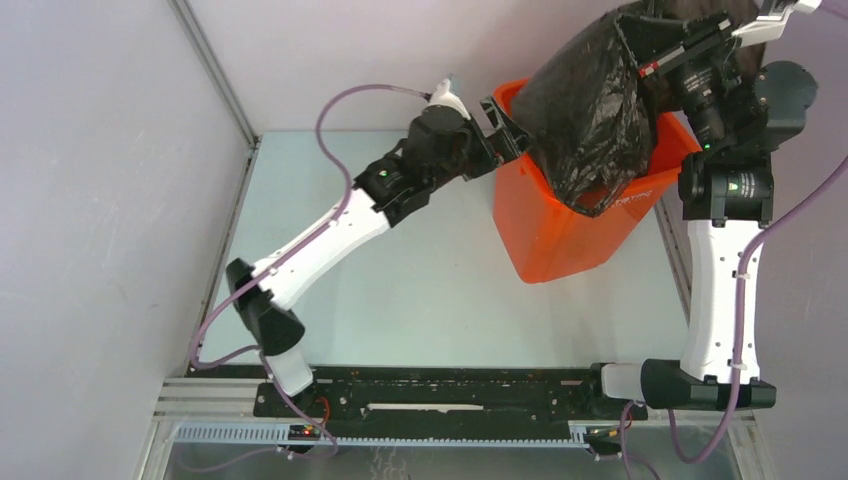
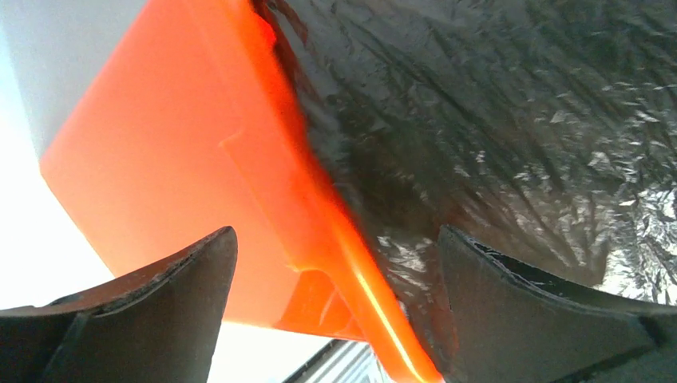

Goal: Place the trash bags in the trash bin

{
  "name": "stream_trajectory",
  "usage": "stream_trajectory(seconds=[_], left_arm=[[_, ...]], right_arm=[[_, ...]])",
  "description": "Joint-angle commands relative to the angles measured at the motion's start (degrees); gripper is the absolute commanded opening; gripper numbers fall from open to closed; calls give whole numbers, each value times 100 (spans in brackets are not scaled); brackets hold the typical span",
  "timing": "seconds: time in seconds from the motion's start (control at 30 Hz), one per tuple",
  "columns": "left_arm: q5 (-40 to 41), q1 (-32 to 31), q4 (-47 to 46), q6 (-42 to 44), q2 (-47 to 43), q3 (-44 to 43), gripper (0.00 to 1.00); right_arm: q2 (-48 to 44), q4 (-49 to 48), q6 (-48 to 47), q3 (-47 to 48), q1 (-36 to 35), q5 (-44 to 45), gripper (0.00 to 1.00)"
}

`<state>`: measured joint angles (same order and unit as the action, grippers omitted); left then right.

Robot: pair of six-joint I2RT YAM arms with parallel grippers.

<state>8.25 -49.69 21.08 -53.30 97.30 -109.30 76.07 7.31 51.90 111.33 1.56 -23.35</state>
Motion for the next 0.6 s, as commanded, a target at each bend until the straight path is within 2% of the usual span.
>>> stream_trajectory(seconds=[0.0,0.1,0.4,0.47,0.53,0.57], left_arm=[[-855,137,-68,-803,335,-274,100],[-1018,214,-164,-1056,468,-266,98],[-1398,303,-271,-1323,845,-337,67],[-1506,330,-303,-1263,868,-336,57],[-1641,394,-288,-1195,878,-333,37],[-1677,437,-244,-1150,860,-337,30]], right_arm=[[-176,52,282,-530,297,-417,0],[-131,219,371,-522,298,-533,0],[-43,1329,-422,125,613,-548,0],[-42,1318,-452,153,715,-580,0],[17,1346,-436,211,731,-651,0],[41,1343,-372,201,725,-723,0]])
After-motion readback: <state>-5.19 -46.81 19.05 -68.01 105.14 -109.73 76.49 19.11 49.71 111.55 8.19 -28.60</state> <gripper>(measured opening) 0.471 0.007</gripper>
